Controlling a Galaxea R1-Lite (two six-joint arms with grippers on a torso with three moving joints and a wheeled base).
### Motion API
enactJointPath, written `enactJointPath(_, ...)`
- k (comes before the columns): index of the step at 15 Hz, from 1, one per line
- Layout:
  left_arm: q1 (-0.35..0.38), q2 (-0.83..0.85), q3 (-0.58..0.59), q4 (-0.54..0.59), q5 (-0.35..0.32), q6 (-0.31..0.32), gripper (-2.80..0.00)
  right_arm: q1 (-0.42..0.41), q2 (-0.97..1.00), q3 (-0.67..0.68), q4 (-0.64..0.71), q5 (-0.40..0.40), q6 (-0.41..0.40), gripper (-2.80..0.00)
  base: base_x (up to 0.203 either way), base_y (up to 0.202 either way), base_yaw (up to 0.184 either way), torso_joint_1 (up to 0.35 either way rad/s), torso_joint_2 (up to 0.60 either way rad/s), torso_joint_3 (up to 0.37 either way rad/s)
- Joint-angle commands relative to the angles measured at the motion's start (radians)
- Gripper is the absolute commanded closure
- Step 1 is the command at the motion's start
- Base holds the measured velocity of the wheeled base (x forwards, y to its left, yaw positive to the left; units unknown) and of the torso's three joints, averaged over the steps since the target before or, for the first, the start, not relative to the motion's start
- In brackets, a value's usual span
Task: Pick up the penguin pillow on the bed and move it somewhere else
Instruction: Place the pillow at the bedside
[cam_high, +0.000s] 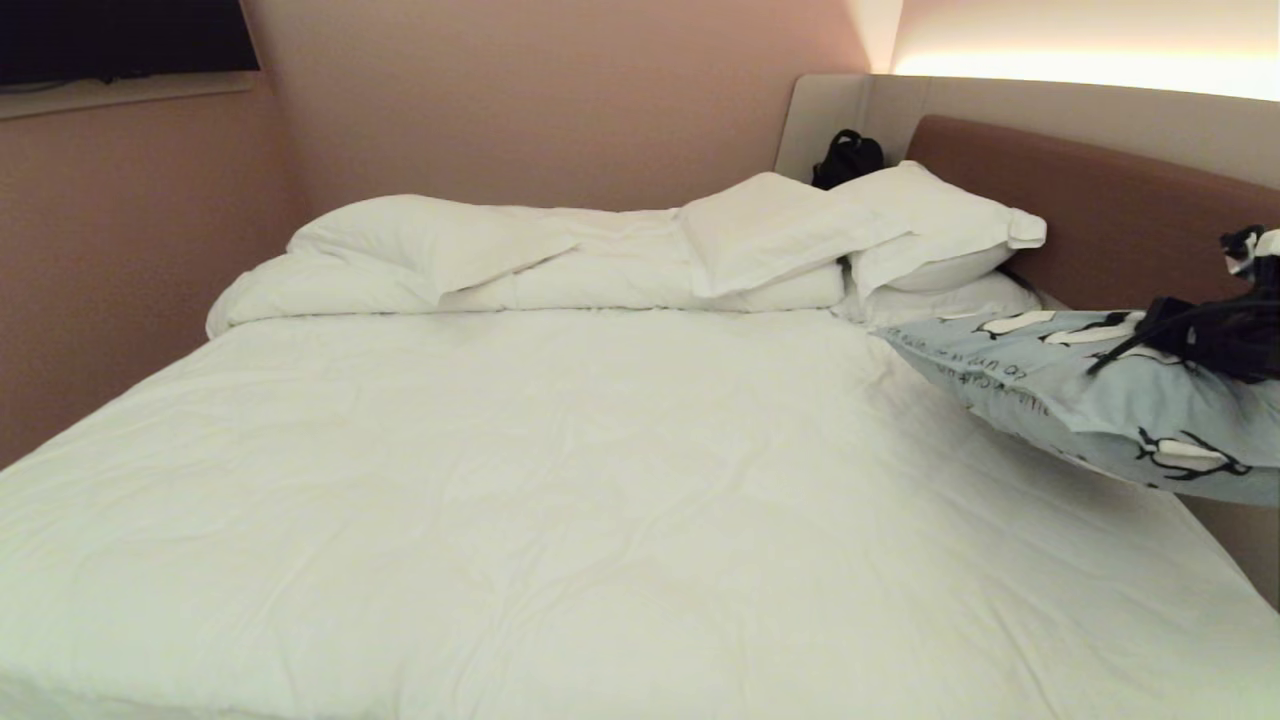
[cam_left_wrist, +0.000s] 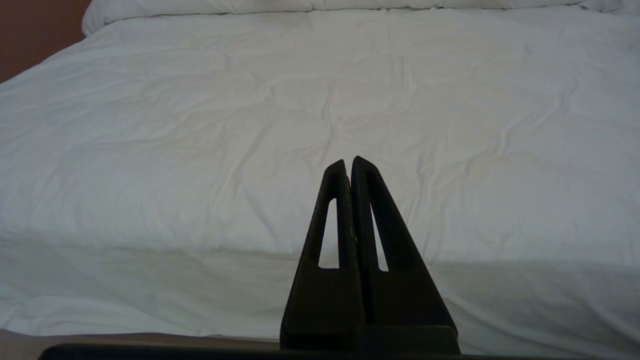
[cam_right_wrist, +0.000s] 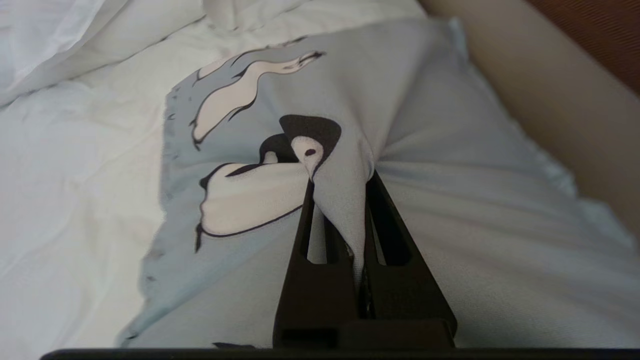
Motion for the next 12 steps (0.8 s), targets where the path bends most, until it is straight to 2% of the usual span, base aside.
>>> enactJointPath(1, 0.001, 0.0, 0.0, 0.0, 0.0, -0.001, 0.0, -0.018, 0.056, -0.02, -0.027, 0.004, -0.001, 0.0, 0.0, 0.0, 0.0, 0.0, 0.0, 0.0)
enactJointPath(7, 0.0, 0.0, 0.0, 0.0, 0.0, -0.001, 0.0, -0.09, 0.163, -0.142, -0.081, 0.058, 0.001, 0.0, 0.0, 0.0, 0.0, 0.0, 0.0, 0.0)
enactJointPath(12, 0.0, 0.0, 0.0, 0.0, 0.0, -0.001, 0.0, -0.125, 0.306, -0.303, -0.077, 0.09, -0.001, 0.0, 0.0, 0.0, 0.0, 0.0, 0.0, 0.0)
